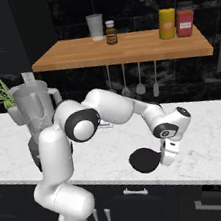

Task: Close the lid blender by securely placing the lid on top.

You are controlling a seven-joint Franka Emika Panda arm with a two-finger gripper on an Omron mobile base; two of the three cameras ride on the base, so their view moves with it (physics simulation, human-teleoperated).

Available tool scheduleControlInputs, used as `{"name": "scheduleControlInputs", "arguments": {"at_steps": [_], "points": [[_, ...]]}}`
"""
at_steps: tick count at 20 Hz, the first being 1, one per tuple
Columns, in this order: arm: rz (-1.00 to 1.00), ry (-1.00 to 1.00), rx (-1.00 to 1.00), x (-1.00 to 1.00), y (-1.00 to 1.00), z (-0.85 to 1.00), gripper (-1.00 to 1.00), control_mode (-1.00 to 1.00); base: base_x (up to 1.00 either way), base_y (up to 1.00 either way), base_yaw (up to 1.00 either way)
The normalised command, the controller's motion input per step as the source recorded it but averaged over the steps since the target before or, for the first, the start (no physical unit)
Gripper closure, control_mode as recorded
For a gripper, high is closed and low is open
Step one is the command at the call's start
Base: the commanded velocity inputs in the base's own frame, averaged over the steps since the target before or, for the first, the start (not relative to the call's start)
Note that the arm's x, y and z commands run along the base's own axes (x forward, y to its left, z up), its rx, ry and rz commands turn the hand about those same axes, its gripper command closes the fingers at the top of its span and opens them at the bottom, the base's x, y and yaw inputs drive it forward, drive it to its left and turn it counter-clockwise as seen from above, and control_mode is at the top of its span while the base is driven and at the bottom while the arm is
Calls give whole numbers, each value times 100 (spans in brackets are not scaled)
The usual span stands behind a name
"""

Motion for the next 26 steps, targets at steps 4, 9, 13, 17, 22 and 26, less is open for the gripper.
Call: {"name": "scheduleControlInputs", "arguments": {"at_steps": [4, 9, 13, 17, 22, 26], "points": [[3, 0, 0, -2, 43, -7, 100, -100, 0, 0, 0], [2, 1, 0, -3, 18, -2, 100, -100, 0, 0, 0], [-9, -1, 1, -21, 1, 27, 100, -100, 0, 0, 0], [-16, -3, 9, -24, 6, 76, 100, -100, 0, 0, 0], [-18, -5, 14, -25, 23, 77, 100, -100, 0, 0, 0], [-24, -15, 8, -30, 60, 56, 100, -100, 0, 0, 0]]}}
